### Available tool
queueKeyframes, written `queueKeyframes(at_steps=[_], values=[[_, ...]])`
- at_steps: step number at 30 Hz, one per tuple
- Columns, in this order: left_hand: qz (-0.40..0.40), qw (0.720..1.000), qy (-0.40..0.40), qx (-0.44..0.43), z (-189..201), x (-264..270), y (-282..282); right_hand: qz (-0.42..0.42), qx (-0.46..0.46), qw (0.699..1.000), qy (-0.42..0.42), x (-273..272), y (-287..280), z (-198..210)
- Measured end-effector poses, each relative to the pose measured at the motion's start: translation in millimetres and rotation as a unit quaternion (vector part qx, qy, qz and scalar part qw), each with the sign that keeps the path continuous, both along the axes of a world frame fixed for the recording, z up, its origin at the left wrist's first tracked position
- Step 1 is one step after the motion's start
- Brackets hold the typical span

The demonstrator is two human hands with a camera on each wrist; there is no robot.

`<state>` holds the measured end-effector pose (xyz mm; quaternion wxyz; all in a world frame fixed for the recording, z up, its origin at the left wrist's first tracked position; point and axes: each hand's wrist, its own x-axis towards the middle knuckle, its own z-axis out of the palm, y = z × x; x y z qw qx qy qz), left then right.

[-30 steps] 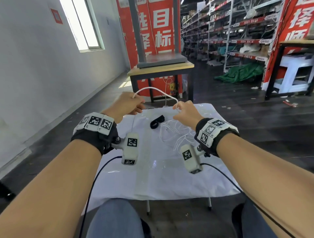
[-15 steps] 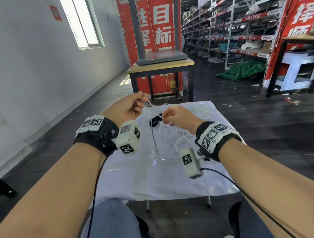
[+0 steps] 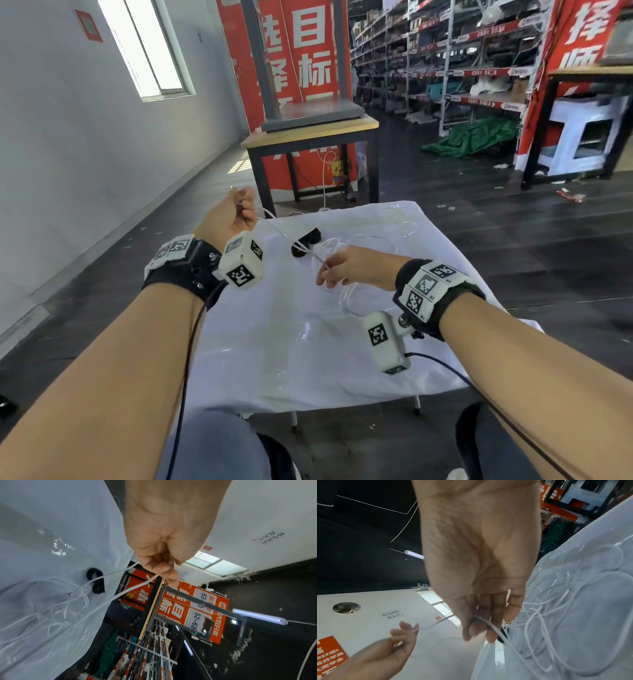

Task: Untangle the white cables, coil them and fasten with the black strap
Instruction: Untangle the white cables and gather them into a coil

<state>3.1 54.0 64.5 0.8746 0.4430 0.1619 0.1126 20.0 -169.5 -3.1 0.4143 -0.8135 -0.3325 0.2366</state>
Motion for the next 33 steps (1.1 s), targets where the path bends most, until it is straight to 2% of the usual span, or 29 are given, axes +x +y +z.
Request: queueKeyframes(at_steps=[3,5,7,8,10,12,13,15,16,18,23,26,28,30,31,33], values=[[0.053,0.997,0.035,0.032,-15.3,-2.5,20.1,-0.073,0.016,0.997,-0.024,9.9,-10.0,-9.1],[0.008,0.980,0.143,0.136,-29.1,-10.2,25.6,-0.114,0.054,0.992,-0.004,15.7,-14.1,-15.8],[-0.105,0.924,0.243,0.277,-38.9,-17.4,18.1,-0.150,0.095,0.984,0.027,19.5,-16.1,-21.3],[-0.147,0.890,0.253,0.348,-42.3,-18.8,10.7,-0.161,0.112,0.980,0.042,20.0,-16.2,-23.7],[-0.156,0.834,0.204,0.488,-46.5,-18.1,-8.6,-0.168,0.135,0.975,0.060,21.4,-15.2,-27.8],[-0.112,0.781,0.095,0.607,-48.4,-13.7,-25.5,-0.161,0.143,0.974,0.063,23.9,-13.5,-29.9],[-0.098,0.751,0.050,0.652,-48.6,-11.0,-32.4,-0.155,0.145,0.975,0.064,25.0,-12.8,-29.7],[-0.134,0.692,-0.010,0.709,-53.6,-3.7,-43.5,-0.144,0.156,0.974,0.072,27.2,-11.2,-29.6],[-0.163,0.680,-0.028,0.714,-57.7,3.1,-46.9,-0.140,0.167,0.973,0.075,29.2,-10.5,-29.3],[-0.183,0.691,-0.037,0.698,-69.6,17.8,-52.2,-0.136,0.190,0.969,0.080,36.6,-12.2,-31.2],[-0.136,0.807,-0.016,0.574,-90.7,32.4,-54.0,-0.132,0.234,0.955,0.128,42.7,-16.9,-35.7],[-0.109,0.845,-0.001,0.523,-101.6,39.0,-55.4,-0.098,0.217,0.957,0.168,44.4,-16.2,-45.9],[-0.080,0.849,-0.001,0.523,-106.0,42.4,-55.0,-0.078,0.207,0.955,0.198,44.8,-14.4,-53.9],[-0.084,0.834,0.018,0.545,-107.6,43.9,-51.8,-0.091,0.235,0.942,0.224,48.5,-13.4,-59.6],[-0.100,0.830,0.038,0.548,-108.1,43.3,-49.0,-0.119,0.266,0.927,0.235,52.3,-14.1,-61.7],[-0.142,0.846,0.074,0.508,-108.3,39.8,-42.5,-0.202,0.337,0.890,0.233,61.8,-19.3,-61.2]])
